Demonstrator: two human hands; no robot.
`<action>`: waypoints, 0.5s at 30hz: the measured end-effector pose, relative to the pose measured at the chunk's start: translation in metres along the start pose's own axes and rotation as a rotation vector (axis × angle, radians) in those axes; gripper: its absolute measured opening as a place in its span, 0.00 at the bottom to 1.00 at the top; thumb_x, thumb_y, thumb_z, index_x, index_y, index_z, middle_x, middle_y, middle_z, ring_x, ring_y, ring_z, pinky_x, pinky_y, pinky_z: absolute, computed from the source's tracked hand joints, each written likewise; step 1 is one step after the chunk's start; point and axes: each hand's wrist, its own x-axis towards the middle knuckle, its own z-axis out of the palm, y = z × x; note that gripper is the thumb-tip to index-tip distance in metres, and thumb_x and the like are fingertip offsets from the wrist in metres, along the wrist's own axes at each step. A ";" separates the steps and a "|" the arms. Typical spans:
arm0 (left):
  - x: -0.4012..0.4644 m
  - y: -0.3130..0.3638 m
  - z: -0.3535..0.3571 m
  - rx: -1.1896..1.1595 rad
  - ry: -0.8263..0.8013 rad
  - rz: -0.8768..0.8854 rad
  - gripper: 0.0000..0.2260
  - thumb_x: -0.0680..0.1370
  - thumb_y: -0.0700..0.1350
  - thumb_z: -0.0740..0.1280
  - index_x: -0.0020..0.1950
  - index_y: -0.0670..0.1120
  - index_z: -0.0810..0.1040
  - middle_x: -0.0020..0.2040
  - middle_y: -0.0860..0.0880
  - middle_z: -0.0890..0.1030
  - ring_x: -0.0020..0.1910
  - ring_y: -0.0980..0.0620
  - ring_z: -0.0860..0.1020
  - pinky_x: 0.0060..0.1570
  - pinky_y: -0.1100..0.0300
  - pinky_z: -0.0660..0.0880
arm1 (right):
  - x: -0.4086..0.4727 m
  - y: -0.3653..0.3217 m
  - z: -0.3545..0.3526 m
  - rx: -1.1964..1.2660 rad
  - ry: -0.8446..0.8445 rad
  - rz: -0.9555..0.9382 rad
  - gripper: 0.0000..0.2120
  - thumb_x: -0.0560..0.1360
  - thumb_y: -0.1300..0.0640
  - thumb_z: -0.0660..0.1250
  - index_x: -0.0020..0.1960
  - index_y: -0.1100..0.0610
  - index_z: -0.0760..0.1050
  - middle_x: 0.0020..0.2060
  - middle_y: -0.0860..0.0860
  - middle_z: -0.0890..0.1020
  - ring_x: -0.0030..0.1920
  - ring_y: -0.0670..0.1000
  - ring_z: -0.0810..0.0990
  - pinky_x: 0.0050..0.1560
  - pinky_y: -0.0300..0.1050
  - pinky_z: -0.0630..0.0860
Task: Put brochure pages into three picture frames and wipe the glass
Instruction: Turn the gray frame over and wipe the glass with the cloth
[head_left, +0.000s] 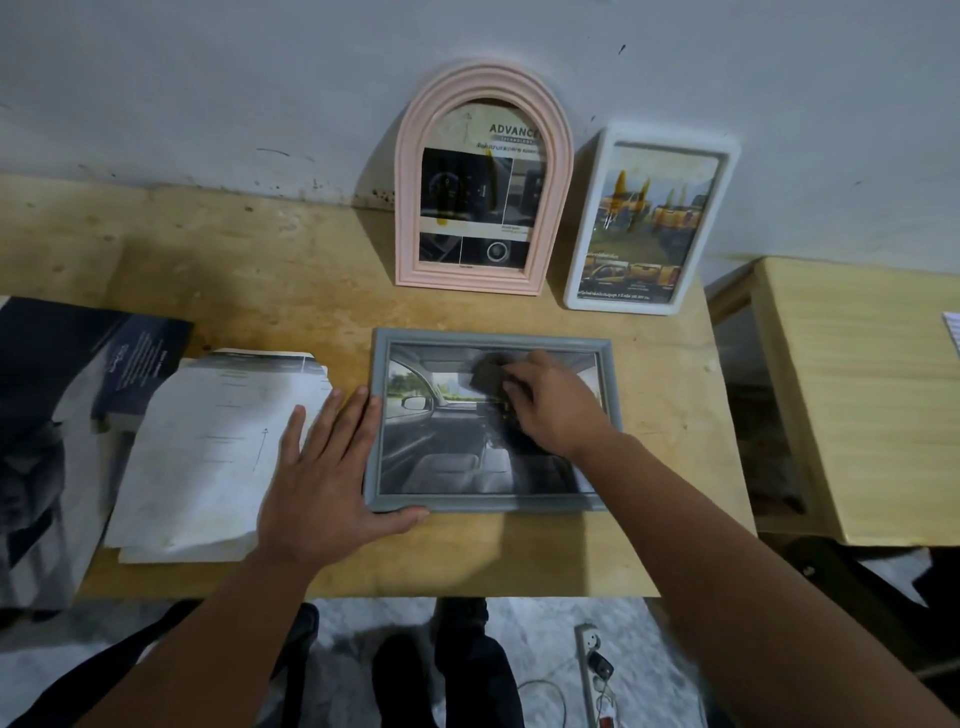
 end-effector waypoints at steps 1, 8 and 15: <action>0.000 0.000 0.000 -0.002 0.002 0.002 0.59 0.67 0.85 0.53 0.85 0.46 0.50 0.86 0.48 0.49 0.85 0.47 0.47 0.80 0.35 0.51 | -0.009 -0.002 0.000 0.002 -0.034 -0.028 0.13 0.82 0.56 0.63 0.62 0.58 0.81 0.51 0.57 0.77 0.48 0.61 0.79 0.46 0.56 0.78; -0.001 -0.001 -0.001 -0.008 -0.004 0.000 0.59 0.67 0.85 0.53 0.85 0.46 0.50 0.86 0.48 0.49 0.85 0.47 0.48 0.80 0.34 0.52 | -0.063 -0.012 -0.017 0.149 -0.457 -0.146 0.10 0.81 0.55 0.64 0.58 0.53 0.82 0.50 0.51 0.82 0.48 0.52 0.80 0.51 0.49 0.76; -0.001 0.000 0.000 -0.012 0.010 0.000 0.59 0.67 0.84 0.54 0.85 0.46 0.49 0.86 0.48 0.49 0.85 0.48 0.48 0.80 0.35 0.50 | 0.012 0.011 -0.025 -0.009 0.041 0.051 0.13 0.81 0.57 0.64 0.63 0.57 0.81 0.52 0.56 0.79 0.51 0.61 0.80 0.52 0.54 0.78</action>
